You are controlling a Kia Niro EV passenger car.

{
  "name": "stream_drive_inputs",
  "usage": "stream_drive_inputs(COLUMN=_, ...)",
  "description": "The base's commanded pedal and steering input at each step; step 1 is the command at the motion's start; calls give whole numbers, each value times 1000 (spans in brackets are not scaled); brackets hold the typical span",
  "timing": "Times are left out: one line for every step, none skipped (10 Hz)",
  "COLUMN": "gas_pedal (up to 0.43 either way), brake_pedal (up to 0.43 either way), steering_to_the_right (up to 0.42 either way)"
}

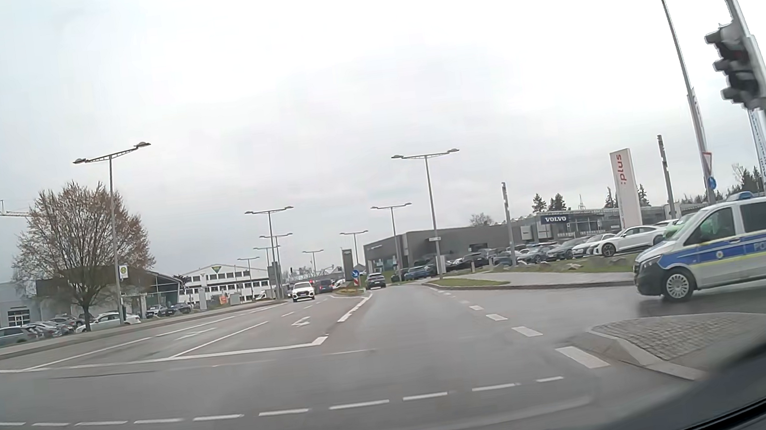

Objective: Follow the waypoints while adhering to traffic rules and regulations

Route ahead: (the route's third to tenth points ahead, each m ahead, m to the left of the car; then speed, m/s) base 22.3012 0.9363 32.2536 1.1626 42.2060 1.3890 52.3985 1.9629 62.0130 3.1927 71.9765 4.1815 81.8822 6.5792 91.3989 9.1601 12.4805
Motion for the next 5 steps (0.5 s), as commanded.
stream_drive_inputs(gas_pedal=118, brake_pedal=0, steering_to_the_right=4)
stream_drive_inputs(gas_pedal=118, brake_pedal=0, steering_to_the_right=4)
stream_drive_inputs(gas_pedal=118, brake_pedal=0, steering_to_the_right=4)
stream_drive_inputs(gas_pedal=118, brake_pedal=0, steering_to_the_right=4)
stream_drive_inputs(gas_pedal=118, brake_pedal=0, steering_to_the_right=4)
